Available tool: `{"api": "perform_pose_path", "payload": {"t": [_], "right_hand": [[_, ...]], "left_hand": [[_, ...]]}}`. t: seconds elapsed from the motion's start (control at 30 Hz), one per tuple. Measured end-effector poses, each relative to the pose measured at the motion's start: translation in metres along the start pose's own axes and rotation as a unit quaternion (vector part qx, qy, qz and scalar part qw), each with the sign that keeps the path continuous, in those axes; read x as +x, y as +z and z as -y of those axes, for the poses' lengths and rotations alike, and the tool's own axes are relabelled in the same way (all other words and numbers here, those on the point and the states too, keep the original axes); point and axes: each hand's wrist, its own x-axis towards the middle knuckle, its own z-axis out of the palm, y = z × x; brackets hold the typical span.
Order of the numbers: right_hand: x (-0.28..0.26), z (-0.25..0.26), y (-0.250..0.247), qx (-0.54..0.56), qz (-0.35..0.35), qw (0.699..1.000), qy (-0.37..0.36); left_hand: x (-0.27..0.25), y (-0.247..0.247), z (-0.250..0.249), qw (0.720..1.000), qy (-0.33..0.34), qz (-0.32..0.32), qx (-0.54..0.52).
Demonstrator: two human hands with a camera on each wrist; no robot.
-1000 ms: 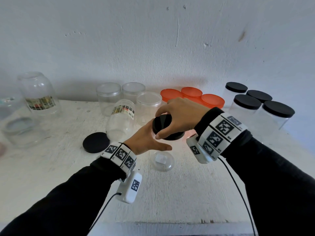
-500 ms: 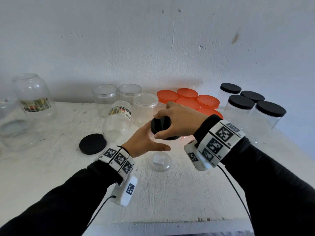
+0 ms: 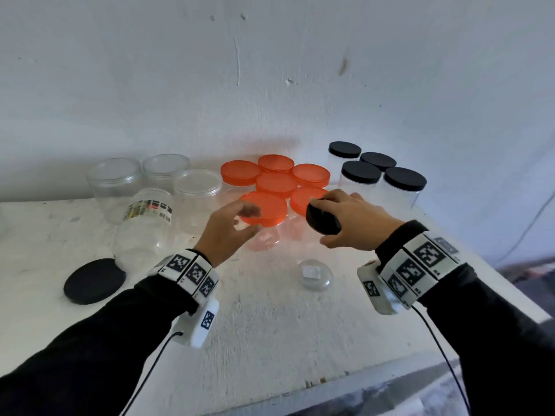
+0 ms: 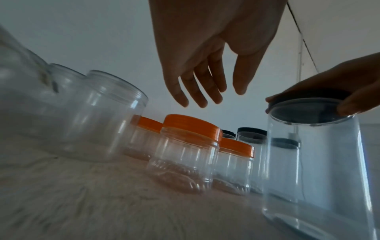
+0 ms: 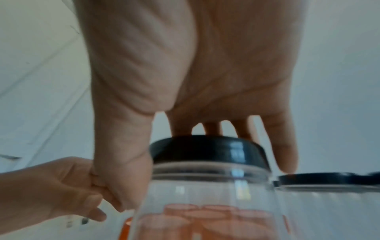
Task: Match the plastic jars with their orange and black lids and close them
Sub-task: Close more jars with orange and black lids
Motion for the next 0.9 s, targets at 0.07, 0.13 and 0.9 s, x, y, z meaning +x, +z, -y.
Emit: {"api": "perform_pose_path", "payload": {"t": [0.07, 0.13, 0.9], "right_hand": [[-0.002, -0.020, 0.003, 0.000, -0.010, 0.999, 0.038], [-0.002, -0.037, 0.005, -0.008, -0.040, 0.997, 0.072], [0.023, -0.103, 0.033, 0.002, -0.203, 0.970, 0.137]], "left_hand": [[0.012, 0.012, 0.001, 0.998, 0.036, -0.005, 0.048], [0.023, 0.024, 0.005, 0.994, 0.057, 0.004, 0.094], [0.044, 0.049, 0.025, 0.954, -0.023, 0.076, 0.288]]}}
